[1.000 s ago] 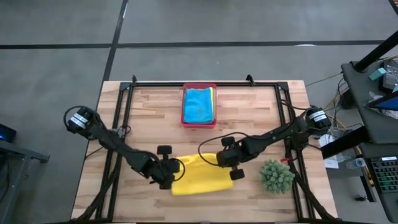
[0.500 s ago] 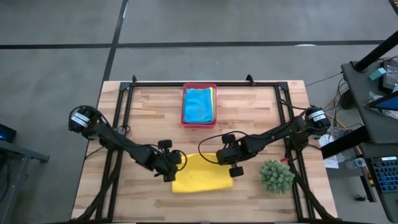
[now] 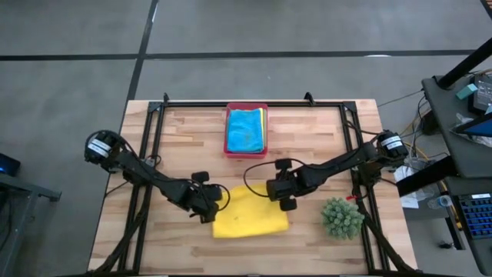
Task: Fold microfiber towels
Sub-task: Fold the yellow towel
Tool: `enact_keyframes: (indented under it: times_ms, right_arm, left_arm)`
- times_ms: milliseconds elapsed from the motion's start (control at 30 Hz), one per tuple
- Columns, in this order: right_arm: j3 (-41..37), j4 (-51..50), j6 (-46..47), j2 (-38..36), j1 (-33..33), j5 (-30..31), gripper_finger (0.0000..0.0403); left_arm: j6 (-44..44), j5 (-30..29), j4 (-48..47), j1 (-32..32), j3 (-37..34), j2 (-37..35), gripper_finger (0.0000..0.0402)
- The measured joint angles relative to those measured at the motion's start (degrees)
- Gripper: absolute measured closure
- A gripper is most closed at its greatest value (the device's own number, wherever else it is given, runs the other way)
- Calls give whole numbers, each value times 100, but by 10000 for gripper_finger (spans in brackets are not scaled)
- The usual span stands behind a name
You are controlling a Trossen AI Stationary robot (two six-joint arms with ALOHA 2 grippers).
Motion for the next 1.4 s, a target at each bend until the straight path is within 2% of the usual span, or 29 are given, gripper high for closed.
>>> enact_keyframes:
  times_ms: [200,467,600,733,833,1100,1300,1400]
  right_arm:
    - [-2,-255,-72,0,-76,162,315]
    - [9,-485,101,-155,-75,280,314]
    - [-4,-470,327,-306,-22,258,314]
    - [-89,-207,462,-332,277,223,320]
    - [-211,202,526,-316,540,-38,330]
    - [-974,2414,598,-302,1058,-524,345]
    - [-1444,3067,913,-298,1179,-517,346]
    - [-1571,3089,1010,-295,1196,-519,346]
  left_arm:
    - [-207,278,-643,0,48,-10,292]
    - [-436,1663,-630,-32,137,-88,292]
    - [-650,2067,-578,-195,341,-107,292]
    - [-655,2175,-499,-426,557,-109,292]
    - [-651,2161,-49,-561,586,-109,292]
    - [-403,1899,1404,-645,381,223,292]
    - [-347,1904,1479,-697,372,666,292]
    - [-351,1984,1523,-697,380,863,293]
